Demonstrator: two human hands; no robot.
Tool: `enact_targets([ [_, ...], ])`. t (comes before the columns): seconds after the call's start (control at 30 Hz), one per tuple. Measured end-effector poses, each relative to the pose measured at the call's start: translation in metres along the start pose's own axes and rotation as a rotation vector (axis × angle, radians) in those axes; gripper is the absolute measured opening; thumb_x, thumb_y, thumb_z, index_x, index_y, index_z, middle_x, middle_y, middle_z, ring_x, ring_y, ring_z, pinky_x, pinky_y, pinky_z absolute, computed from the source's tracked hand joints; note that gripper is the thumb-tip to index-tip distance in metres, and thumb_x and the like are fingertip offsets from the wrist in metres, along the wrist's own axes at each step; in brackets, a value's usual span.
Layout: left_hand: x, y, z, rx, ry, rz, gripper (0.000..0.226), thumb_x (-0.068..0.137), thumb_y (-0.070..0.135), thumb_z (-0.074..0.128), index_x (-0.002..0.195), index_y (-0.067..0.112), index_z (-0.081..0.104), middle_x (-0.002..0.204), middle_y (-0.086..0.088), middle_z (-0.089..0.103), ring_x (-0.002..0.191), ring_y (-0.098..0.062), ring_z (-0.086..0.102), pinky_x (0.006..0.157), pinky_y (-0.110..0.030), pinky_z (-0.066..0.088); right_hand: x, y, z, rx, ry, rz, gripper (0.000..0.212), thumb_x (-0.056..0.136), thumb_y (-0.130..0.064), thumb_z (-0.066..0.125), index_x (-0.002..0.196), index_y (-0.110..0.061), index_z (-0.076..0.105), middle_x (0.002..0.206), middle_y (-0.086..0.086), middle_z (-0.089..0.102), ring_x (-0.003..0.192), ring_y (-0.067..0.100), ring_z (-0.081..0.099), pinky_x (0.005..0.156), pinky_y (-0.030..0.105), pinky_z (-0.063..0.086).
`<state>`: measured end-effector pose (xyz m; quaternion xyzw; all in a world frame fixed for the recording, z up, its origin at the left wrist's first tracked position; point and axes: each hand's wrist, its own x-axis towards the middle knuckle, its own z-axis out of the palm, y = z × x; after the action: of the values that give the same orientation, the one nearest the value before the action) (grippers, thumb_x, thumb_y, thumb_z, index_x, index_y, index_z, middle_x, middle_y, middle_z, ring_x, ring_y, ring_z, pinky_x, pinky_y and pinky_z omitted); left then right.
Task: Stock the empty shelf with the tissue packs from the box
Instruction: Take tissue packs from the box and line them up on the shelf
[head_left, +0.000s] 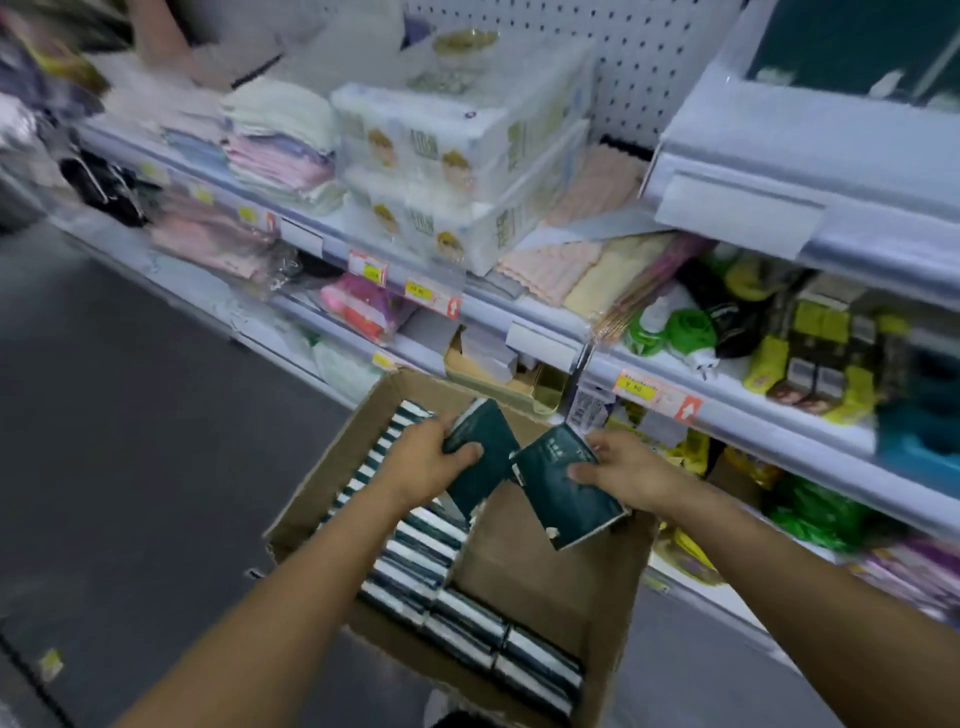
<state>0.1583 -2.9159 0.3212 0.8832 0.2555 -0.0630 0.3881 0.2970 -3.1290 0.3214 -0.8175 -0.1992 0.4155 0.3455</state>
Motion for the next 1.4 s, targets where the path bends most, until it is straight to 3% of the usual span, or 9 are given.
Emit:
enact_targets([
  [0.13, -0.006, 0.025, -0.04, -0.044, 0.015, 0.101, 0.022, 0.09, 0.032, 0.067, 0.11, 0.023, 0.062, 0.098, 0.002, 0.07, 0.088, -0.014, 0.066, 0.068, -0.024, 0.052, -0.039, -0.037, -0.007, 0.081, 0.162, -0.041, 0.03, 0.089, -0.015, 0.069, 0.109, -0.016, 0.046, 0.108, 0.003, 0.06, 0.1, 0.02, 0.061, 0.089, 0.037, 0.052],
  [0.3, -0.014, 0.057, -0.075, -0.1, -0.019, 0.205, 0.038, 0.081, 0.045, 0.068, 0.115, 0.029, 0.062, 0.101, 0.006, 0.072, 0.089, -0.012, 0.07, 0.081, -0.042, 0.058, -0.088, -0.063, -0.023, 0.114, 0.347, -0.115, 0.028, 0.087, -0.016, 0.071, 0.101, -0.017, 0.047, 0.097, 0.008, 0.069, 0.079, 0.021, 0.069, 0.064, 0.033, 0.055],
  [0.4, -0.019, 0.086, -0.083, -0.086, -0.01, 0.278, 0.032, 0.089, 0.032, 0.068, 0.118, 0.023, 0.06, 0.103, 0.004, 0.071, 0.089, -0.011, 0.068, 0.079, -0.033, 0.057, -0.121, -0.072, -0.035, 0.138, 0.469, -0.159, 0.024, 0.086, -0.017, 0.072, 0.097, -0.023, 0.051, 0.096, 0.008, 0.071, 0.081, 0.024, 0.071, 0.071, 0.043, 0.059],
  [0.47, -0.021, 0.108, -0.088, -0.113, 0.021, 0.324, 0.032, 0.091, 0.029, 0.067, 0.12, 0.021, 0.056, 0.105, 0.004, 0.069, 0.088, -0.009, 0.066, 0.071, -0.024, 0.054, -0.142, -0.082, -0.05, 0.089, 0.55, -0.201, 0.021, 0.086, -0.02, 0.071, 0.101, -0.023, 0.056, 0.099, 0.002, 0.07, 0.085, 0.017, 0.069, 0.072, 0.038, 0.059],
  [0.63, -0.021, 0.168, -0.106, -0.189, 0.118, 0.42, 0.036, 0.088, 0.036, 0.067, 0.114, 0.026, 0.044, 0.102, 0.006, 0.066, 0.091, -0.015, 0.066, 0.078, -0.04, 0.057, -0.187, -0.122, -0.116, -0.054, 0.751, -0.316, 0.024, 0.086, -0.022, 0.072, 0.106, -0.022, 0.059, 0.094, -0.002, 0.069, 0.088, 0.02, 0.068, 0.074, 0.037, 0.056],
  [0.73, -0.018, 0.198, -0.114, -0.249, 0.125, 0.473, 0.032, 0.089, 0.033, 0.067, 0.112, 0.025, 0.047, 0.104, 0.005, 0.066, 0.091, -0.012, 0.065, 0.071, -0.032, 0.054, -0.204, -0.154, -0.157, -0.109, 0.888, -0.416, 0.027, 0.086, -0.022, 0.071, 0.108, -0.019, 0.056, 0.097, 0.002, 0.068, 0.088, 0.018, 0.066, 0.072, 0.028, 0.051],
  [0.83, -0.016, 0.222, -0.119, -0.31, 0.108, 0.502, 0.025, 0.089, 0.03, 0.068, 0.108, 0.028, 0.051, 0.103, 0.007, 0.067, 0.091, -0.01, 0.065, 0.068, -0.027, 0.051, -0.198, -0.18, -0.196, -0.264, 1.021, -0.455, 0.034, 0.086, -0.031, 0.071, 0.113, -0.021, 0.052, 0.11, 0.003, 0.063, 0.1, 0.022, 0.061, 0.085, 0.04, 0.051],
  [1.07, -0.002, 0.247, -0.129, -0.31, 0.099, 0.528, 0.021, 0.087, 0.03, 0.07, 0.102, 0.033, 0.056, 0.099, 0.009, 0.068, 0.088, -0.01, 0.067, 0.076, -0.032, 0.056, -0.14, -0.184, -0.237, -0.664, 0.867, -0.333, 0.036, 0.089, -0.036, 0.067, 0.122, -0.024, 0.056, 0.122, -0.002, 0.064, 0.113, 0.022, 0.059, 0.089, 0.04, 0.05],
  [1.4, 0.017, 0.254, -0.13, -0.396, 0.072, 0.533, 0.02, 0.089, 0.027, 0.07, 0.101, 0.035, 0.056, 0.104, 0.009, 0.069, 0.092, -0.009, 0.068, 0.077, -0.031, 0.059, -0.106, -0.156, -0.246, -1.002, 0.989, -0.462, 0.069, 0.08, -0.044, 0.074, 0.141, -0.023, 0.047, 0.145, 0.001, 0.045, 0.131, 0.025, 0.041, 0.098, 0.041, 0.038],
])
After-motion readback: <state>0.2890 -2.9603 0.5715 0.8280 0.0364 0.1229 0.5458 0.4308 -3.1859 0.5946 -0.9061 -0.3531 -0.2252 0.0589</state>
